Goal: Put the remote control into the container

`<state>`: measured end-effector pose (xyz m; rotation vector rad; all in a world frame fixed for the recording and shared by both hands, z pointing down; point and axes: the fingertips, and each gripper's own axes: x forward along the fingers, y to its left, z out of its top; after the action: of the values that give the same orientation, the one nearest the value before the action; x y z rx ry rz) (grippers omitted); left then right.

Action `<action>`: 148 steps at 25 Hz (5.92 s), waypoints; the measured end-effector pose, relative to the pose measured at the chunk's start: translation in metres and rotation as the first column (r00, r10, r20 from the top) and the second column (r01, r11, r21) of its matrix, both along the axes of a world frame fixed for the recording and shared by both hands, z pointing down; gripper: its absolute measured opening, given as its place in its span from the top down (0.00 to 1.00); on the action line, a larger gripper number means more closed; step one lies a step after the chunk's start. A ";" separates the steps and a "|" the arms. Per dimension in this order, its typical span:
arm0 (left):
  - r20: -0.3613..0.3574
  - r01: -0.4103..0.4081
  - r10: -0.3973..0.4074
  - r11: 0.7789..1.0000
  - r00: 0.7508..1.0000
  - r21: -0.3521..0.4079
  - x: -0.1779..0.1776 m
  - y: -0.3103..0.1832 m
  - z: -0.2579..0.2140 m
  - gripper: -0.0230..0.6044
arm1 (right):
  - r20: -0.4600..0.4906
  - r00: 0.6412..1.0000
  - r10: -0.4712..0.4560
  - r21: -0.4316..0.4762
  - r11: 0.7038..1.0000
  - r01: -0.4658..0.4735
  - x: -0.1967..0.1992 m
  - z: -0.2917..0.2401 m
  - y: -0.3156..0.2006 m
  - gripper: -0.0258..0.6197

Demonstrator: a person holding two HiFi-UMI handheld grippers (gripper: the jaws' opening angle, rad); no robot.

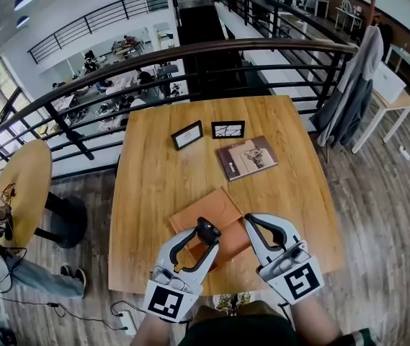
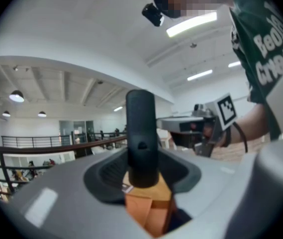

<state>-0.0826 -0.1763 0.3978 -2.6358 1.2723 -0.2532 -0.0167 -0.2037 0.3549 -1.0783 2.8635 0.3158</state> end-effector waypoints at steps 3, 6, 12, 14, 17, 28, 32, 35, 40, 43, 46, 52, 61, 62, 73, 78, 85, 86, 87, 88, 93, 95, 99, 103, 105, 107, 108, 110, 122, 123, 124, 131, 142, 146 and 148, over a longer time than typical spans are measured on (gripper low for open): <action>0.019 0.008 -0.008 1.000 1.000 -0.011 0.002 0.002 0.003 0.67 | 0.021 1.000 0.003 -0.004 1.000 -0.003 0.004 -0.001 -0.001 0.93; 0.001 0.016 -0.016 1.000 1.000 -0.023 0.005 0.003 0.008 0.67 | 0.025 1.000 0.001 -0.010 1.000 -0.001 0.007 0.004 0.000 0.94; 0.039 0.045 -0.042 0.996 0.998 -0.074 0.011 0.005 0.029 0.67 | 0.023 1.000 0.000 -0.024 1.000 0.000 0.010 0.007 0.000 0.93; 0.049 0.050 -0.046 0.994 0.998 -0.100 0.014 0.005 0.041 0.67 | 0.025 1.000 0.002 -0.027 1.000 -0.001 0.010 0.007 -0.001 0.94; 0.075 0.052 -0.042 0.989 0.996 -0.137 0.018 0.004 0.061 0.67 | 0.028 1.000 0.012 -0.023 1.000 -0.011 0.012 0.010 -0.001 0.94; 0.129 0.073 -0.032 0.942 0.991 -0.328 0.024 0.002 0.137 0.67 | 0.018 0.999 0.044 -0.038 0.998 -0.043 0.023 0.016 -0.003 0.94; 0.137 0.063 -0.011 0.923 0.991 -0.380 0.029 -0.002 0.158 0.67 | 0.021 0.998 0.057 -0.047 0.997 -0.056 0.027 0.017 -0.003 0.93; 0.130 0.064 -0.009 0.902 0.991 -0.426 0.029 -0.004 0.173 0.67 | 0.022 0.998 0.064 -0.045 0.997 -0.063 0.030 0.016 -0.002 0.93; 0.168 0.079 0.003 0.873 0.986 -0.481 0.029 -0.005 0.194 0.67 | 0.021 0.997 0.076 -0.055 0.996 -0.075 0.031 0.021 -0.001 0.93; 0.234 0.094 0.026 0.867 0.972 -0.490 0.031 -0.006 0.208 0.67 | 0.022 0.997 0.076 -0.053 0.996 -0.075 0.030 0.021 0.000 0.93; 0.268 0.106 0.042 0.850 0.962 -0.515 0.033 -0.006 0.223 0.67 | 0.021 0.997 0.076 -0.054 0.996 -0.075 0.029 0.021 0.001 0.93; 0.297 0.141 0.046 0.804 0.954 -0.578 0.028 -0.005 0.249 0.67 | 0.020 0.996 0.083 -0.056 0.995 -0.082 0.031 0.022 0.004 0.93; 0.331 0.148 0.104 0.744 0.938 -0.652 0.031 -0.002 0.275 0.67 | 0.025 0.996 0.091 -0.056 0.994 -0.090 0.033 0.020 0.006 0.93; 0.333 0.147 0.111 0.738 0.936 -0.658 0.032 -0.002 0.277 0.67 | 0.025 0.995 0.092 -0.055 0.994 -0.091 0.032 0.020 0.006 0.94; 0.382 0.202 0.168 0.625 0.909 -0.754 0.028 -0.005 0.307 0.67 | 0.024 0.997 0.071 -0.049 0.996 -0.070 0.023 0.019 0.010 0.93; 0.397 0.218 0.199 0.580 0.896 -0.785 0.030 -0.003 0.321 0.67 | 0.016 0.997 0.075 -0.053 0.996 -0.074 0.026 0.020 0.010 0.93; 0.415 0.249 0.228 0.524 0.881 -0.815 0.029 -0.003 0.341 0.67 | 0.015 0.997 0.075 -0.050 0.996 -0.074 0.028 0.021 0.009 0.94; 0.416 0.252 0.230 0.518 0.880 -0.818 0.028 -0.003 0.342 0.67 | 0.016 0.997 0.076 -0.053 0.996 -0.076 0.029 0.022 0.009 0.93; 0.418 0.254 0.232 0.513 0.878 -0.820 0.028 -0.003 0.344 0.67 | 0.017 0.997 0.077 -0.054 0.996 -0.076 0.029 0.022 0.009 0.94; 0.418 0.257 0.235 0.507 0.877 -0.823 0.028 -0.002 0.345 0.67 | 0.016 0.997 0.077 -0.054 0.996 -0.076 0.029 0.022 0.009 0.93; 0.434 0.285 0.244 0.472 0.867 -0.835 0.022 0.001 0.347 0.67 | 0.015 0.997 0.076 -0.053 0.996 -0.075 0.027 0.021 0.011 0.93; 0.441 0.292 0.252 0.463 0.861 -0.837 0.022 0.002 0.348 0.67 | 0.015 0.997 0.075 -0.054 0.996 -0.074 0.026 0.020 0.012 0.93; 0.455 0.299 0.272 0.462 0.848 -0.835 0.025 0.000 0.352 0.67 | 0.016 0.997 0.076 -0.056 0.996 -0.075 0.028 0.021 0.011 0.94; 0.469 0.309 0.292 0.456 0.834 -0.834 0.024 -0.001 0.358 0.67 | 0.009 0.997 0.080 -0.049 0.996 -0.079 0.028 0.019 0.010 0.94; 0.489 0.335 0.313 0.434 0.815 -0.836 0.022 0.000 0.364 0.67 | 0.004 0.997 0.081 -0.047 0.996 -0.081 0.027 0.018 0.010 0.94; 0.503 0.364 0.334 0.399 0.797 -0.842 0.020 0.001 0.369 0.66 | -0.001 0.997 0.081 -0.043 0.996 -0.081 0.027 0.017 0.011 0.93; 0.506 0.374 0.340 0.385 0.793 -0.844 0.020 0.001 0.371 0.66 | -0.003 0.997 0.080 -0.042 0.996 -0.080 0.027 0.017 0.011 0.93; 0.505 0.377 0.346 0.374 0.791 -0.847 0.020 0.000 0.371 0.66 | -0.006 0.997 0.081 -0.044 0.996 -0.081 0.026 0.017 0.011 0.93; 0.514 0.361 0.351 0.417 0.783 -0.834 0.022 -0.001 0.373 0.66 | -0.009 0.997 0.076 -0.036 0.996 -0.076 0.023 0.013 0.013 0.94; 0.514 0.361 0.350 0.417 0.783 -0.834 0.022 -0.001 0.374 0.66 | -0.008 0.997 0.076 -0.035 0.996 -0.076 0.024 0.013 0.014 0.93; 0.514 0.361 0.350 0.418 0.783 -0.834 0.022 -0.001 0.374 0.66 | -0.007 0.997 0.077 -0.033 0.996 -0.077 0.024 0.013 0.014 0.93; 0.517 0.363 0.339 0.424 0.786 -0.830 0.022 -0.001 0.372 0.66 | -0.004 0.997 0.080 -0.040 0.996 -0.080 0.027 0.012 0.016 0.93; 0.478 0.325 0.240 0.480 0.845 -0.815 0.023 -0.006 0.355 0.54 | 0.004 0.996 0.090 -0.038 0.995 -0.090 0.035 0.010 0.012 0.93; 0.488 0.332 0.228 0.492 0.843 -0.805 0.020 -0.004 0.352 0.55 | 0.006 0.997 0.083 -0.031 0.996 -0.082 0.034 0.008 0.012 0.93; 0.498 0.342 0.218 0.501 0.839 -0.795 0.015 -0.004 0.349 0.55 | 0.010 0.997 0.080 -0.037 0.996 -0.080 0.033 0.007 0.011 0.94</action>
<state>-0.0674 -0.1807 0.7469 -2.7781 1.1821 -2.0211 0.0158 -0.1931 0.3620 -1.1992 2.8315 0.2621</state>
